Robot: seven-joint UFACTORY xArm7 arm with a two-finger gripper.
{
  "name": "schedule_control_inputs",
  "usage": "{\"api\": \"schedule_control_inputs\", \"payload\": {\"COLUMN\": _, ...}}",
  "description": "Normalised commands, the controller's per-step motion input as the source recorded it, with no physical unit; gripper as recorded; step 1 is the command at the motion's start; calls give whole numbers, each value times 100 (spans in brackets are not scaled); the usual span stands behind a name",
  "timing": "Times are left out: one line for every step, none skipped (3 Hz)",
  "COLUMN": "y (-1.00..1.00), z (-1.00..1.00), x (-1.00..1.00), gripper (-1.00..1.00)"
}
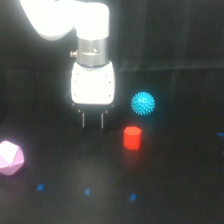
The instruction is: Pick up the red object from the table
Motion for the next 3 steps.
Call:
{"api": "schedule_control_inputs", "payload": {"y": -8, "z": 12, "x": 100, "gripper": -15}}
{"api": "schedule_control_inputs", "payload": {"y": 11, "z": -6, "x": 94, "gripper": -41}}
{"api": "schedule_control_inputs", "payload": {"y": -37, "z": -100, "x": 100, "gripper": -22}}
